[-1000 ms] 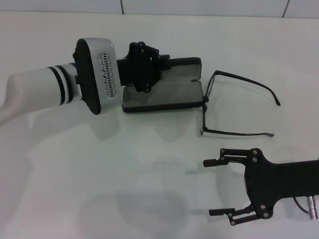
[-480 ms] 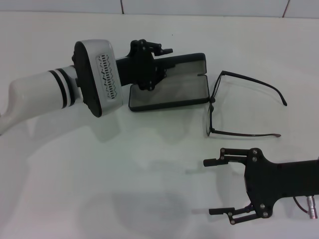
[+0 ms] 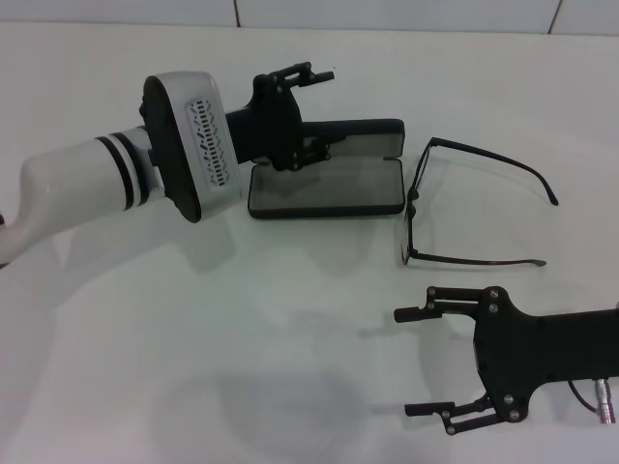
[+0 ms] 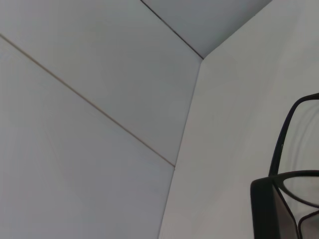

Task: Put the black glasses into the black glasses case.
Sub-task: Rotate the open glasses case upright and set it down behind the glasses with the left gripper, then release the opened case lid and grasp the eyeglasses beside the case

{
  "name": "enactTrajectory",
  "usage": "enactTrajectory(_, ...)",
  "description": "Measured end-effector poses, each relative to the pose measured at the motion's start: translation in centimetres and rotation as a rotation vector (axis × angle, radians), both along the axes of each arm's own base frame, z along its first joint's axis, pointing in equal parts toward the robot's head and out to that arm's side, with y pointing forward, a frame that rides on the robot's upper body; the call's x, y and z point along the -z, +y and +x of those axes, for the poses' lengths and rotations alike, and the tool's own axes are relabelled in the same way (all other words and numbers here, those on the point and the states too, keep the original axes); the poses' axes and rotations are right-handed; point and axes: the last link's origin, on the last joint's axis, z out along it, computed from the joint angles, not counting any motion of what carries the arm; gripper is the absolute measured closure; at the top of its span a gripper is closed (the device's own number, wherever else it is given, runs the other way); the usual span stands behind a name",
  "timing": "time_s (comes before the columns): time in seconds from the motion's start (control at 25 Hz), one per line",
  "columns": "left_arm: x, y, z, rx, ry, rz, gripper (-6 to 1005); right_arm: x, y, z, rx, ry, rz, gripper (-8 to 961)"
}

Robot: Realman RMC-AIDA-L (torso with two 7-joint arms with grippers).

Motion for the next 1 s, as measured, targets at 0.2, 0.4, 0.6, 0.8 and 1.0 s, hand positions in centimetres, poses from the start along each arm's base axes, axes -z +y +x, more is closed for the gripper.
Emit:
enactTrajectory(0.2, -0.1, 0.1, 0.0, -0.007, -0.005, 0.004, 305, 0.0, 0.0, 0.0, -0.002, -0.001, 0.0, 169)
enactTrajectory(0.4, 0.0, 0.5, 0.7, -0.06, -0.037, -0.056, 237, -0.1, 0.0, 0.0, -0.001, -0.002, 0.001, 169)
enactTrajectory(0.6, -0.2, 1.0, 0.8, -0.117, -0.013, -0.134, 226, -0.2, 0.1, 0.1, 0.005, -0.005, 0.0, 169)
enactTrajectory(0.8, 0.1, 1.0, 1.2, -0.128, 0.005, -0.185, 227, -0.2, 0.2, 0.1, 0.005, -0.006, 0.001, 169)
enactTrajectory(1.0, -0.5, 1.1, 2.0, -0.128, -0.014, -0.229, 227, -0.2, 0.2, 0.2, 0.009, -0.008, 0.004, 170)
